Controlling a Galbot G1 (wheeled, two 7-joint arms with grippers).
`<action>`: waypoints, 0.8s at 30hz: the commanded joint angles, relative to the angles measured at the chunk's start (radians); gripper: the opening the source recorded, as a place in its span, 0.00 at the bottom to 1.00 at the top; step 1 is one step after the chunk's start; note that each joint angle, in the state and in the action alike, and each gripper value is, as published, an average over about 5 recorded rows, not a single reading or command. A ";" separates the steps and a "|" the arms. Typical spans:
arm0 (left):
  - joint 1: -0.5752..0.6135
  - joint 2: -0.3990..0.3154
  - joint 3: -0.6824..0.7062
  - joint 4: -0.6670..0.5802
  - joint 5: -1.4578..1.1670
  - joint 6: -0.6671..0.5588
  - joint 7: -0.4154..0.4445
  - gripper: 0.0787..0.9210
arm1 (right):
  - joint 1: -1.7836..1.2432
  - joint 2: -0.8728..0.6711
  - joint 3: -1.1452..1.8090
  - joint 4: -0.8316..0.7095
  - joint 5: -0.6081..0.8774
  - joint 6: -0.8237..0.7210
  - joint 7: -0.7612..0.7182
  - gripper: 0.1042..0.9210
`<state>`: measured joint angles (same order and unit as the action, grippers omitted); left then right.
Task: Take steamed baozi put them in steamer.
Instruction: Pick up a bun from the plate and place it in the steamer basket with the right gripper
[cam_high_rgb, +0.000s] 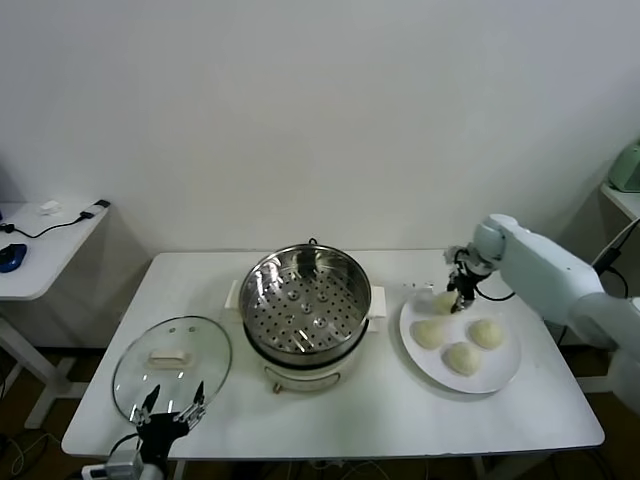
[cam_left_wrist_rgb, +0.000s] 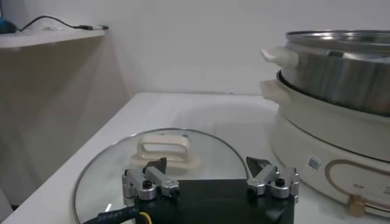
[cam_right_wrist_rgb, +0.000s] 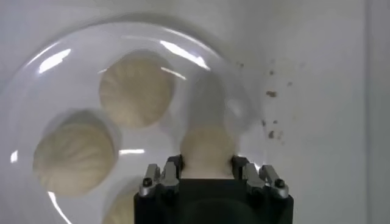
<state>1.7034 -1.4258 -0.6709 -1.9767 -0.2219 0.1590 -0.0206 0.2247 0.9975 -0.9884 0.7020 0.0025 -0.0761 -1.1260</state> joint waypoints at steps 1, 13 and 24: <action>0.001 0.000 0.005 -0.009 0.005 0.001 -0.001 0.88 | 0.465 -0.023 -0.379 0.306 0.303 0.028 -0.013 0.55; 0.001 0.006 0.018 -0.009 0.009 0.001 -0.003 0.88 | 0.701 0.331 -0.525 0.588 0.410 0.367 0.026 0.55; 0.001 0.014 0.010 -0.001 -0.004 -0.003 -0.013 0.88 | 0.333 0.404 -0.419 0.302 -0.099 0.759 0.114 0.55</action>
<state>1.7047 -1.4129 -0.6625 -1.9801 -0.2248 0.1572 -0.0332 0.6942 1.3059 -1.4139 1.1096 0.1631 0.4115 -1.0633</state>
